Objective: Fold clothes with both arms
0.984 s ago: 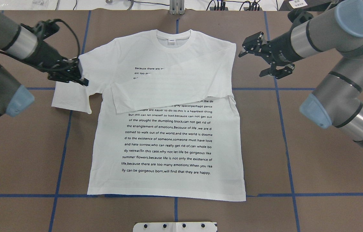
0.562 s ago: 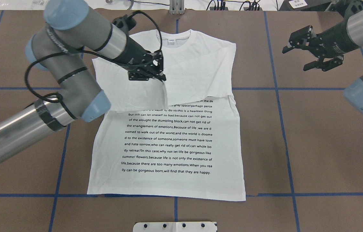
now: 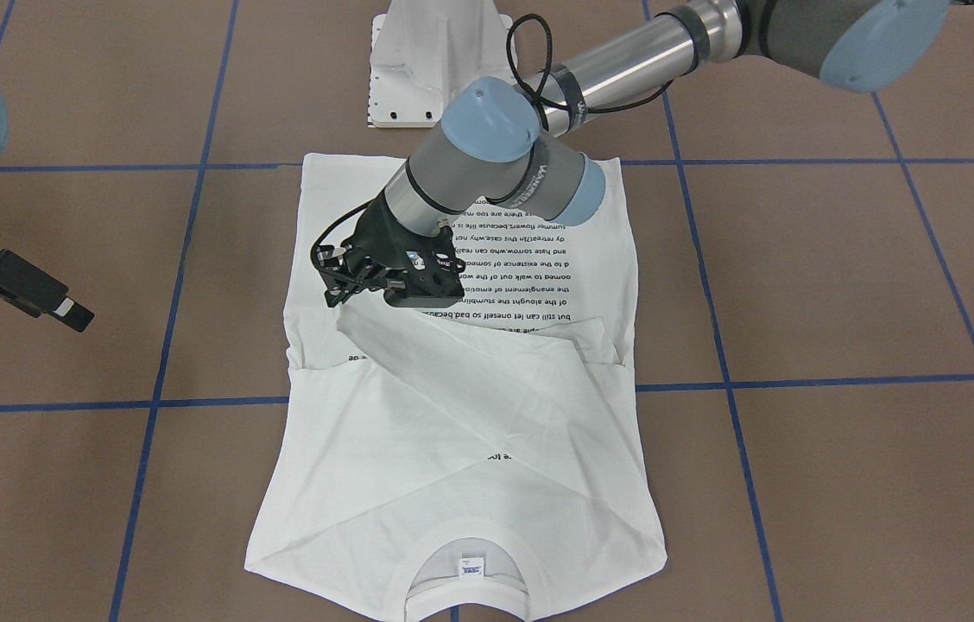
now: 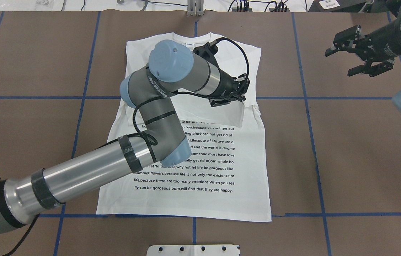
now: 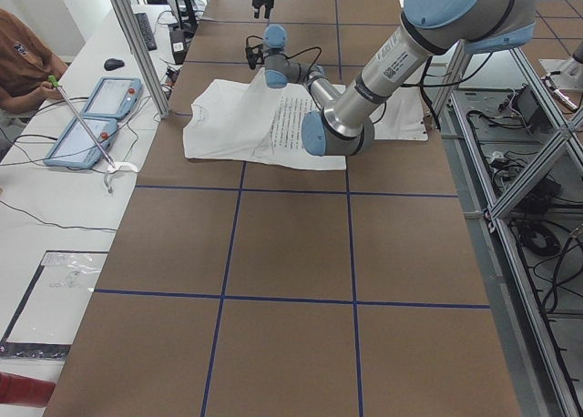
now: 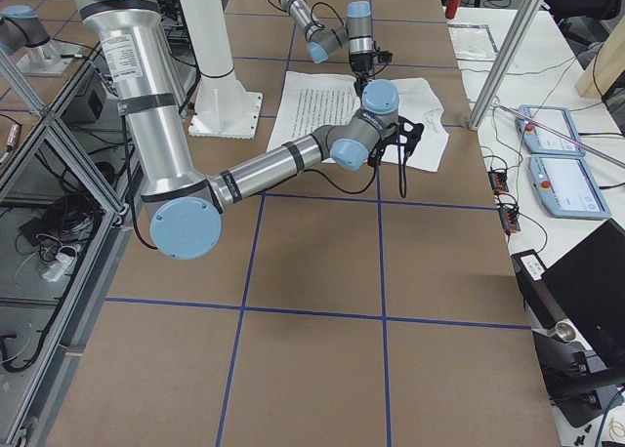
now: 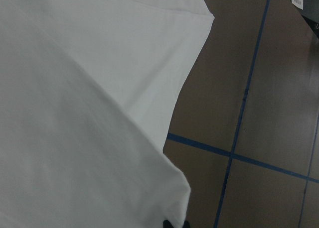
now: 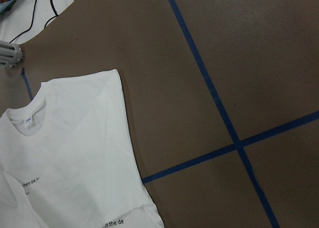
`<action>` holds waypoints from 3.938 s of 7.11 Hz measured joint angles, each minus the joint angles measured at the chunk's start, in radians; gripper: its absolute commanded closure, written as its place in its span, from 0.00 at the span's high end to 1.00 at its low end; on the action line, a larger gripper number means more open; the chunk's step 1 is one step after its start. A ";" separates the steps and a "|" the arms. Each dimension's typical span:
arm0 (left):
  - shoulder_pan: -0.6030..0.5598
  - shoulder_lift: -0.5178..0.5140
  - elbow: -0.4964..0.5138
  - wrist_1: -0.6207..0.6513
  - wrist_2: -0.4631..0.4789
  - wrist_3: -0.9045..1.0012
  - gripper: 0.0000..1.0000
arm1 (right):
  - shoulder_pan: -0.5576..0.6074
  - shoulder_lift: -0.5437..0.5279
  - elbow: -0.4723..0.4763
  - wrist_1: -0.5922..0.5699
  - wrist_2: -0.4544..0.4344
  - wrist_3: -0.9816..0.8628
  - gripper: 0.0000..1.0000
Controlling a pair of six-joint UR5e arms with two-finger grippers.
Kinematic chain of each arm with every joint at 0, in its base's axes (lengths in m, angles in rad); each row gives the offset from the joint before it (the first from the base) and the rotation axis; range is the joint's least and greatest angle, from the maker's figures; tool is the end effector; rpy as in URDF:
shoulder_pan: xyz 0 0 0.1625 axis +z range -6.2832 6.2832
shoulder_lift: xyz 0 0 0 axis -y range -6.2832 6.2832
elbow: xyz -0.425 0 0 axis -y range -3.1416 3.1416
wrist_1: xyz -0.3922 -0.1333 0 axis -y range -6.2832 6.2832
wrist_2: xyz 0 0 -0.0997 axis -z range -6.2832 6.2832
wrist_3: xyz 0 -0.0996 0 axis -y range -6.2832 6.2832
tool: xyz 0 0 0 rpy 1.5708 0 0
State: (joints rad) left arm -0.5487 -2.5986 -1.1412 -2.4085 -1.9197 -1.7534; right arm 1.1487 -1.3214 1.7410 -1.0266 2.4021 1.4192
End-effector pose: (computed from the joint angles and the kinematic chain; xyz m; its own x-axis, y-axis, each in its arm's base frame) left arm 0.6258 -0.4989 0.0750 0.0763 -0.2467 -0.9661 0.2186 0.9495 -0.2251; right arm -0.1811 -0.5491 0.3710 0.2863 0.3891 0.8756 -0.3267 0.8987 -0.2925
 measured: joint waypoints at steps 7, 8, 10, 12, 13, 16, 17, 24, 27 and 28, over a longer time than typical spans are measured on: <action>0.087 -0.054 0.121 -0.093 0.160 0.001 0.77 | -0.003 -0.004 -0.018 0.001 -0.011 0.013 1.00; 0.080 -0.038 0.094 -0.090 0.155 0.003 0.76 | -0.028 0.001 -0.002 0.002 -0.029 0.053 1.00; 0.048 0.100 -0.066 -0.074 0.122 0.032 0.76 | -0.183 -0.013 0.106 -0.001 -0.183 0.236 1.00; -0.009 0.265 -0.238 -0.018 0.064 0.164 0.76 | -0.403 -0.076 0.239 -0.014 -0.371 0.427 0.99; -0.049 0.339 -0.312 0.007 0.033 0.242 0.76 | -0.552 -0.104 0.306 -0.063 -0.521 0.503 0.99; -0.180 0.448 -0.398 0.019 -0.107 0.333 0.76 | -0.957 -0.119 0.408 -0.323 -0.954 0.676 0.95; -0.194 0.460 -0.404 0.019 -0.120 0.343 0.77 | -1.031 -0.120 0.400 -0.354 -1.027 0.733 0.94; -0.196 0.472 -0.399 0.016 -0.118 0.347 0.77 | -1.129 -0.125 0.340 -0.395 -1.068 0.910 0.82; -0.195 0.472 -0.397 0.015 -0.117 0.345 0.78 | -1.142 -0.127 0.338 -0.397 -1.066 0.936 0.01; -0.195 0.472 -0.397 0.015 -0.118 0.344 0.78 | -1.142 -0.128 0.337 -0.398 -1.066 0.939 0.00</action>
State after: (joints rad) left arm -0.7435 -2.1261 -1.5387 -2.3930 -2.0374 -1.4089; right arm 0.0067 -1.4490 2.0782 -1.4243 1.3361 2.3583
